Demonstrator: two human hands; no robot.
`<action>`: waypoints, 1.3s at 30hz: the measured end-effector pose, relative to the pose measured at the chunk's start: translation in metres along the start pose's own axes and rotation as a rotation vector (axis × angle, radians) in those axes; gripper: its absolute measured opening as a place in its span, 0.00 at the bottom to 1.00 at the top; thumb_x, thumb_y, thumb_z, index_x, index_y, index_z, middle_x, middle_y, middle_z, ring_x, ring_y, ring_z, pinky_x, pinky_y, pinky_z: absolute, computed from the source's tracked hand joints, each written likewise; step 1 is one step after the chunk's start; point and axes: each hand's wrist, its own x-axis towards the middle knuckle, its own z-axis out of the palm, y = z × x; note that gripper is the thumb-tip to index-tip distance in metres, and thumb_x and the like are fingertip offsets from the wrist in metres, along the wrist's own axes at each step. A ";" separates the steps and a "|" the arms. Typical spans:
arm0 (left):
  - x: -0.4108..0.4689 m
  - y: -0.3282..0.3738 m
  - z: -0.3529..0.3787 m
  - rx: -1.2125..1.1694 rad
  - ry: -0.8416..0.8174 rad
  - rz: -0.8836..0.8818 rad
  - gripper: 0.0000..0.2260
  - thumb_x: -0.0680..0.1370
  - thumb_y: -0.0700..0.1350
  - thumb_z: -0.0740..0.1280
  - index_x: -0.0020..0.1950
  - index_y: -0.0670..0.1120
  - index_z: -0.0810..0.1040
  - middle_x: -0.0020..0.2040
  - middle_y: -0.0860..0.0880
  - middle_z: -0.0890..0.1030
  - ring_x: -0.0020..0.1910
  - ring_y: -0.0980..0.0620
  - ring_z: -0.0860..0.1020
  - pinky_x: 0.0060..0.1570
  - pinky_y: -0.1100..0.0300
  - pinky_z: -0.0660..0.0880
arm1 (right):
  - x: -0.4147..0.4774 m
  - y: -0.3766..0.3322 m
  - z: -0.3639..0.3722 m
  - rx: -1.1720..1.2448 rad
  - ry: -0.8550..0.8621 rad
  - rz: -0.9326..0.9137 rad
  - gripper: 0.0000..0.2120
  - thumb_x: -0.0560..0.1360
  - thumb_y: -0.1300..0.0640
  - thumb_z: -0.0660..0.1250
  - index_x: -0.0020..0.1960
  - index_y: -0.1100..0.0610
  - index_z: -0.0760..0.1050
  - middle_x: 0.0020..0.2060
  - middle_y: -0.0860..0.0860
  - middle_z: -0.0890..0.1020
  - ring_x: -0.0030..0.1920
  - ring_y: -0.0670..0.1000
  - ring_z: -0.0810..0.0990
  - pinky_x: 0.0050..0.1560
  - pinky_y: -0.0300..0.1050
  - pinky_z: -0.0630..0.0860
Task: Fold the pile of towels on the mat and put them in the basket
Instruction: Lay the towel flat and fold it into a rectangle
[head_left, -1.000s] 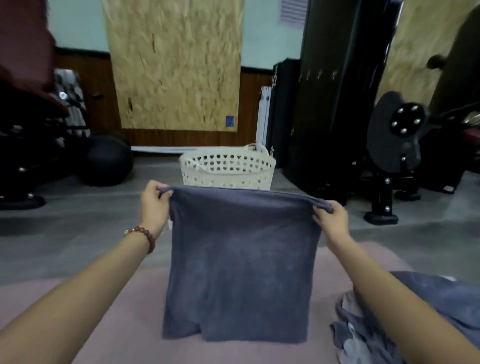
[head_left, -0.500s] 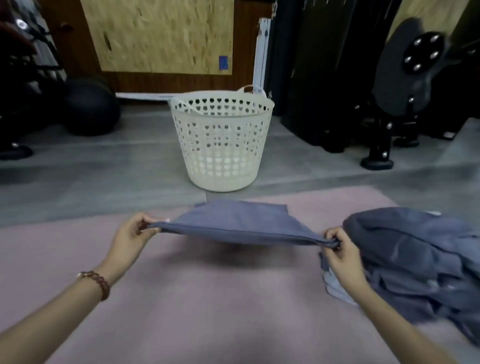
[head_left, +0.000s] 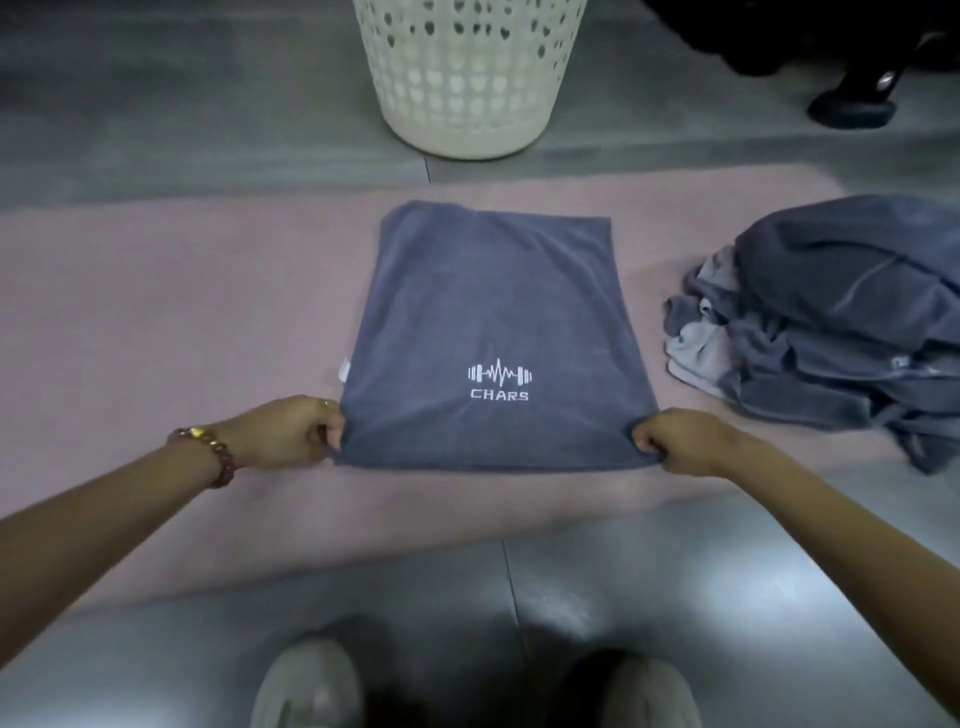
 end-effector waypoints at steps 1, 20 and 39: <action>-0.004 0.003 0.007 -0.038 -0.073 -0.025 0.18 0.65 0.29 0.68 0.32 0.55 0.76 0.34 0.57 0.76 0.34 0.66 0.75 0.36 0.72 0.67 | -0.003 -0.001 0.008 0.036 -0.037 -0.004 0.19 0.65 0.69 0.61 0.31 0.49 0.57 0.31 0.44 0.65 0.40 0.52 0.68 0.34 0.39 0.61; 0.028 0.025 0.090 0.535 0.248 0.035 0.28 0.80 0.60 0.41 0.77 0.49 0.54 0.76 0.46 0.59 0.76 0.47 0.48 0.72 0.48 0.49 | 0.051 -0.050 0.059 0.159 0.406 0.063 0.32 0.77 0.34 0.37 0.76 0.46 0.51 0.76 0.48 0.55 0.76 0.55 0.55 0.74 0.48 0.46; 0.259 0.002 -0.082 -0.170 1.037 -0.599 0.21 0.79 0.47 0.60 0.69 0.38 0.65 0.68 0.35 0.66 0.67 0.36 0.64 0.64 0.47 0.60 | 0.243 0.085 -0.137 1.136 0.689 0.702 0.27 0.77 0.55 0.65 0.72 0.63 0.61 0.69 0.59 0.69 0.69 0.59 0.67 0.69 0.48 0.64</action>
